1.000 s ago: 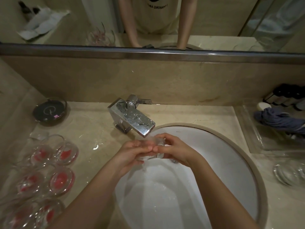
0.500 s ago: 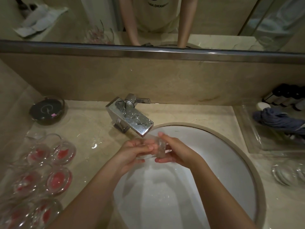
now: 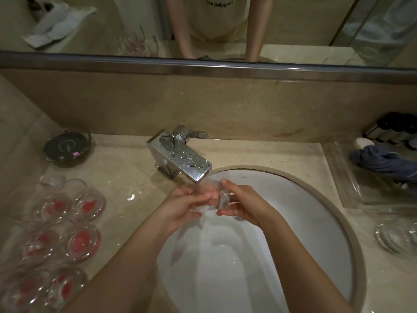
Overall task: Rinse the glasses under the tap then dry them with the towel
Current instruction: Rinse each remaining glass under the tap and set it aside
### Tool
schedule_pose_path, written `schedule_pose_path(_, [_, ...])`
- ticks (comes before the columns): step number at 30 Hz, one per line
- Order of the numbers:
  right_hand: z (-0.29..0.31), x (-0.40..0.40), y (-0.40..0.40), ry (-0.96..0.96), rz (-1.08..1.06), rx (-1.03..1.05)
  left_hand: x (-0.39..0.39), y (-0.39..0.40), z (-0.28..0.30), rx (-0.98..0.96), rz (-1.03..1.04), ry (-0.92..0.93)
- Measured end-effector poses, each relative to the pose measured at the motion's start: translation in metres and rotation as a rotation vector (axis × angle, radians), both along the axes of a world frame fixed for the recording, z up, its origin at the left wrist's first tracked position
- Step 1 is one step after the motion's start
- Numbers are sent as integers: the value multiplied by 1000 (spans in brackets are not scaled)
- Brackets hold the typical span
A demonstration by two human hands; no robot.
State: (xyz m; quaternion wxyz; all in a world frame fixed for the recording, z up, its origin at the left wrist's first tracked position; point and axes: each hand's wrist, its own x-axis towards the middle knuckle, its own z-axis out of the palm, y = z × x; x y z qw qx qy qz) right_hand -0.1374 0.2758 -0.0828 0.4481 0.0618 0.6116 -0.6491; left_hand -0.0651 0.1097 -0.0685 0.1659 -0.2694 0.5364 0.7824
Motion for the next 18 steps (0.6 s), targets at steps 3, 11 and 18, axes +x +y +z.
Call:
schedule_pose_path(3, [-1, 2, 2, 55, -1, -50, 3, -3, -4, -16, 14, -10])
schedule_pose_path(11, [1, 2, 0, 74, 93, 26, 5, -1, -2, -24, -19, -19])
schedule_pose_path(18, [-1, 10, 0, 54, 0, 16, 2, 0, -2, -10, -15, -17])
